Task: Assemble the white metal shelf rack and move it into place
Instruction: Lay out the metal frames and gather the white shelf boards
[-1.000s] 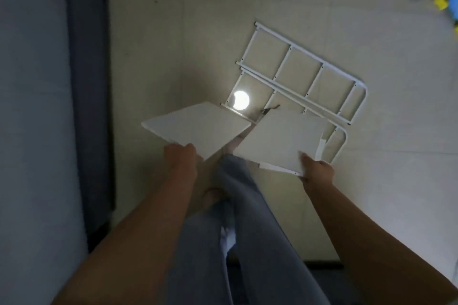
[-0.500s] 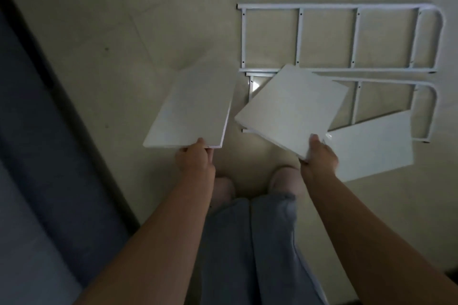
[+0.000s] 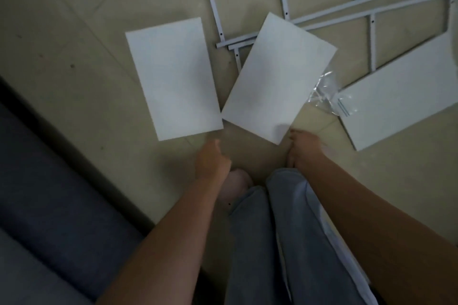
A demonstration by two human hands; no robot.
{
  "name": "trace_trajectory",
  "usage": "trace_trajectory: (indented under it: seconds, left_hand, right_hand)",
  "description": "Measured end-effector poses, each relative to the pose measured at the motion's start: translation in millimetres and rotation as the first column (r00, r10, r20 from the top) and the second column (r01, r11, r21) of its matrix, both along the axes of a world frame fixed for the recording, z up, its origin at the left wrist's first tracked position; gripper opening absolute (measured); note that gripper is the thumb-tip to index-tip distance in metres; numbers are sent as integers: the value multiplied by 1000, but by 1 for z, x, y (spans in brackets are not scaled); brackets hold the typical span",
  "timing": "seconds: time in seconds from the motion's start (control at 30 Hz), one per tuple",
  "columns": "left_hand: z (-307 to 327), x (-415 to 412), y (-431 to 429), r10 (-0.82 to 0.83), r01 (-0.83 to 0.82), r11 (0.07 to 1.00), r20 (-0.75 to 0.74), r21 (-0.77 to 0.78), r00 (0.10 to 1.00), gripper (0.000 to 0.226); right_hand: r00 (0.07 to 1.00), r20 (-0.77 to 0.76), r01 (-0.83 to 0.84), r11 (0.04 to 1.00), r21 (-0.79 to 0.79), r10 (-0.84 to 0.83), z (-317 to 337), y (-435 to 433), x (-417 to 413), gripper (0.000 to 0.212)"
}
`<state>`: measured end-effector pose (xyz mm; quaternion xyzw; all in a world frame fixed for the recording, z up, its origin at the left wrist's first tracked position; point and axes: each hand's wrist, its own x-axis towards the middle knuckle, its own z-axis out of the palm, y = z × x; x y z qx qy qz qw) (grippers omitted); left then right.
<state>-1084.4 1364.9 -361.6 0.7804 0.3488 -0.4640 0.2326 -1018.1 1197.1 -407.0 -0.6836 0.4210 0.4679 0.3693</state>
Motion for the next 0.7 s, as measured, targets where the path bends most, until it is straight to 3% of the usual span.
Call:
trace_trajectory:
  seconds: [0.07, 0.17, 0.27, 0.43, 0.57, 0.7]
  left_hand:
    - [24, 8, -8, -210, 211, 977, 17, -34, 978, 40]
    - [81, 35, -23, -398, 401, 915, 64, -39, 915, 33]
    - [155, 76, -45, -667, 662, 744, 163, 92, 727, 26]
    - [271, 137, -102, -874, 836, 477, 245, 271, 420, 27]
    - [345, 170, -171, -912, 857, 382, 294, 346, 288, 29]
    - [405, 193, -257, -933, 874, 256, 342, 413, 112, 26]
  right_hand:
    - [995, 71, -68, 998, -9, 69, 29, 2, 7, 30]
    - [941, 182, -292, 957, 6, 286, 96, 0, 27, 36]
    - [857, 265, -451, 892, -33, 443, 176, -18, 53, 37]
    - [773, 466, -392, 902, -182, 430, 289, -74, 83, 34]
    - [696, 549, -326, 885, -333, 462, 368, -146, 86, 35]
    - [688, 561, -200, 864, -463, 460, 430, -237, 80, 35]
